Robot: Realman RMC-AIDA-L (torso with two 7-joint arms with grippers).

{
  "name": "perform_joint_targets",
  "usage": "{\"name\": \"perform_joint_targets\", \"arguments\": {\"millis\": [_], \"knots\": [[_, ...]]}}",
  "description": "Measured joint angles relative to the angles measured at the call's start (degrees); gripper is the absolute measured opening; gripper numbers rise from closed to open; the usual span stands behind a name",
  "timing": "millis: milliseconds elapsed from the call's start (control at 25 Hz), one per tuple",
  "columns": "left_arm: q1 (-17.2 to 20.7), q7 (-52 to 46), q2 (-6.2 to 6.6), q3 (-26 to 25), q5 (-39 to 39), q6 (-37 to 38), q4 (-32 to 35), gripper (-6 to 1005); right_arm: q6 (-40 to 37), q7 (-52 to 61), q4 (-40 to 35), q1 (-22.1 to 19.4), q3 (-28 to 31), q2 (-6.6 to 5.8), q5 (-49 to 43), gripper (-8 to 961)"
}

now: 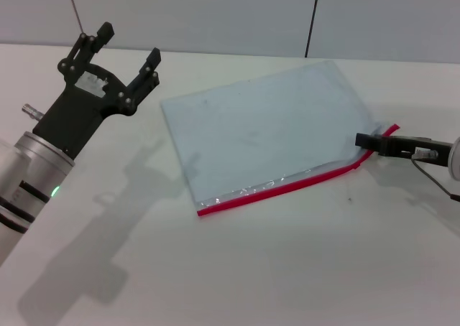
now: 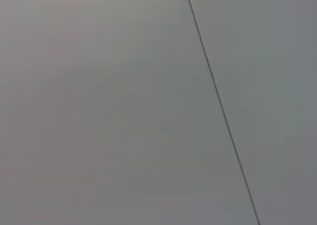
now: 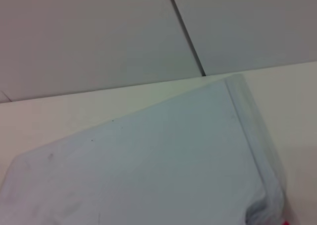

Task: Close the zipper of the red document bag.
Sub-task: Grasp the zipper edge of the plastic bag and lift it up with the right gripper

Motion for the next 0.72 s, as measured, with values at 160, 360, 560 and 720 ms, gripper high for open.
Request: {"name": "perform_joint_targets", "arguments": {"millis": [160, 360, 560, 720], "knots": [[0.0, 0.0, 0.00, 0.0, 0.0, 0.0, 0.0, 799, -0.3, -1.1, 0.2, 0.0, 0.0, 0.07, 0.0, 316], [0.0, 0.0, 0.00, 0.0, 0.0, -0.1, 0.0, 799, -0.8, -1.6, 1.3, 0.3, -0.2, -0.17, 0.0, 209], [0.0, 0.0, 0.00, 0.3, 0.1, -0.2, 0.0, 799, -3.1, -2.1, 1.4, 0.5, -0.6, -0.26, 0.3, 102], [-0.1, 0.0, 0.00, 0.7, 0.2, -0.3, 0.0, 799, -6.0, -3.8, 1.4, 0.6, -0.1, -0.27, 1.7, 39]]}}
